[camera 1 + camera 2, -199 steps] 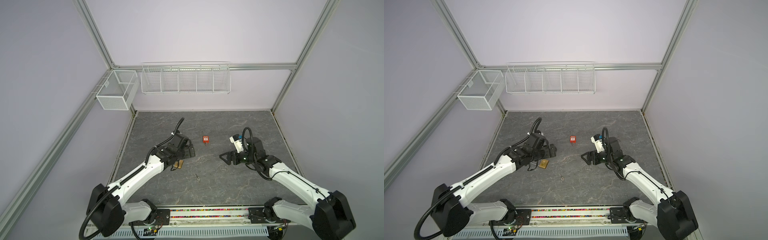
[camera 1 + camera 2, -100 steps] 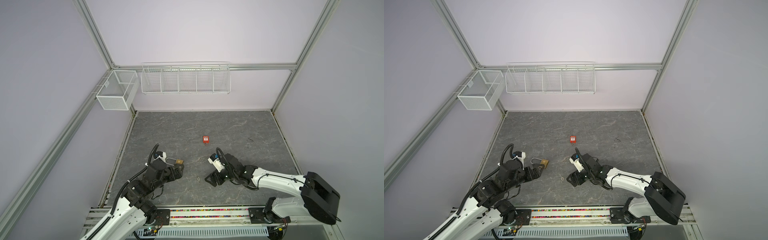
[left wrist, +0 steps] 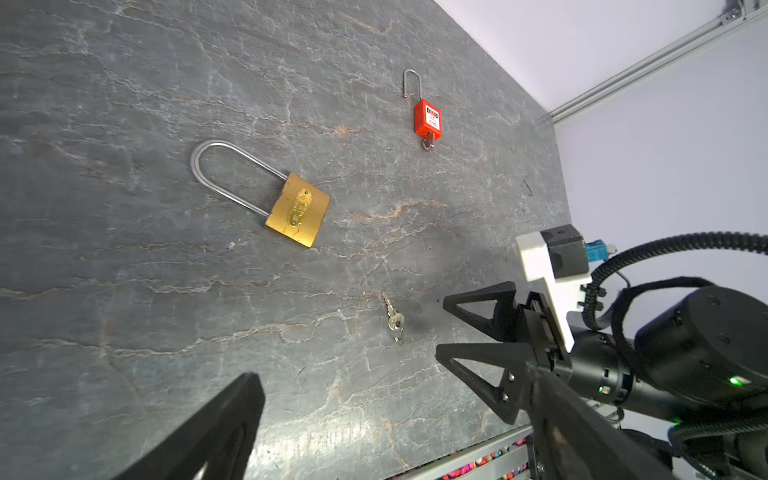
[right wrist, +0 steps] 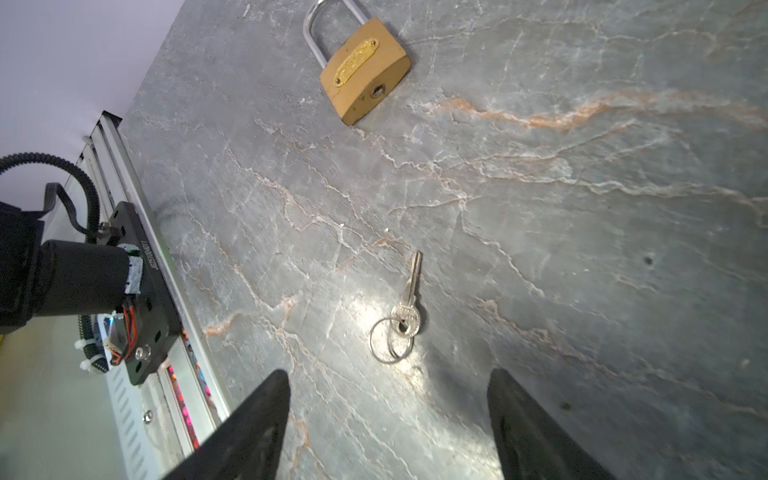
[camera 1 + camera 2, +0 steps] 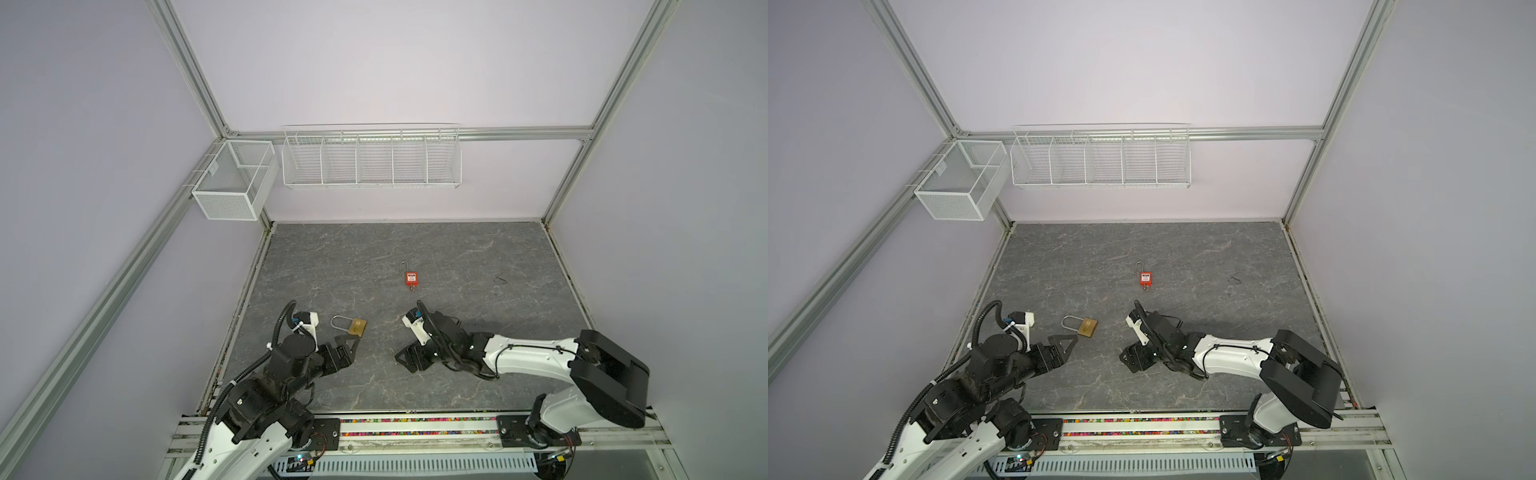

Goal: Unlock with the key
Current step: 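Open the left gripper and move both grippers toward the brass padlock and key, then lower the right gripper onto the silver key and close on it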

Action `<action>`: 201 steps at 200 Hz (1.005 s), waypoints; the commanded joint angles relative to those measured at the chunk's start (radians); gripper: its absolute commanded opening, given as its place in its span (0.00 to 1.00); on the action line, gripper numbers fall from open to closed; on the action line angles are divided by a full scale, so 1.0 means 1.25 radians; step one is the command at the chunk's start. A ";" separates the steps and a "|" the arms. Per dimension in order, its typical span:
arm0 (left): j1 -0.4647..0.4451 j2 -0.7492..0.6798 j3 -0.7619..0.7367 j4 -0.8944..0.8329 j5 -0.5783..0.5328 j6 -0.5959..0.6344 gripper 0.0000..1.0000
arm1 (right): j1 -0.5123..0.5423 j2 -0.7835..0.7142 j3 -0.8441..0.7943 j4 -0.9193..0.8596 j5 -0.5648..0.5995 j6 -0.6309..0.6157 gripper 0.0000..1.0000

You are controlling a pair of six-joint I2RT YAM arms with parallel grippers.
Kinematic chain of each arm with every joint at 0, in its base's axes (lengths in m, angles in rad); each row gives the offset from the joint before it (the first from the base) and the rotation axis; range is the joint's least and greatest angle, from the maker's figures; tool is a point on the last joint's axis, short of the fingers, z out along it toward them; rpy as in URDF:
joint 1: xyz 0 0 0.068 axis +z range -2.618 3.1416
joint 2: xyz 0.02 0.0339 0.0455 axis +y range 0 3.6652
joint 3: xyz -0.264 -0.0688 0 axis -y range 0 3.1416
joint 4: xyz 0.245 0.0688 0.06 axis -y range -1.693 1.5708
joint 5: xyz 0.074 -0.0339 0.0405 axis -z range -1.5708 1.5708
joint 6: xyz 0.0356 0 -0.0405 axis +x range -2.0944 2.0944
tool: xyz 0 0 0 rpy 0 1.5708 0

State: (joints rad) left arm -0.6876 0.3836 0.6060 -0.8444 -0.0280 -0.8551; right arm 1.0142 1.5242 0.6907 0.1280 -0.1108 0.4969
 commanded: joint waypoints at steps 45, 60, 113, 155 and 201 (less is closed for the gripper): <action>-0.002 -0.026 0.030 -0.098 -0.022 -0.019 0.99 | 0.024 0.085 0.049 0.029 0.028 0.029 0.71; -0.002 -0.031 0.026 -0.090 -0.014 -0.024 0.99 | 0.024 0.110 0.081 -0.016 0.040 0.030 0.63; -0.002 -0.050 0.023 -0.088 -0.012 -0.019 0.99 | 0.047 0.170 0.128 -0.055 0.049 0.041 0.52; -0.002 -0.046 0.020 -0.080 -0.007 -0.014 0.99 | 0.071 0.182 0.146 -0.139 0.114 0.052 0.50; -0.002 -0.052 0.020 -0.078 -0.005 -0.014 0.99 | 0.087 0.213 0.202 -0.200 0.142 0.047 0.41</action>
State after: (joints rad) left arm -0.6876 0.3325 0.6277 -0.9184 -0.0330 -0.8703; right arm 1.1103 1.7634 0.9138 -0.0383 0.0277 0.5449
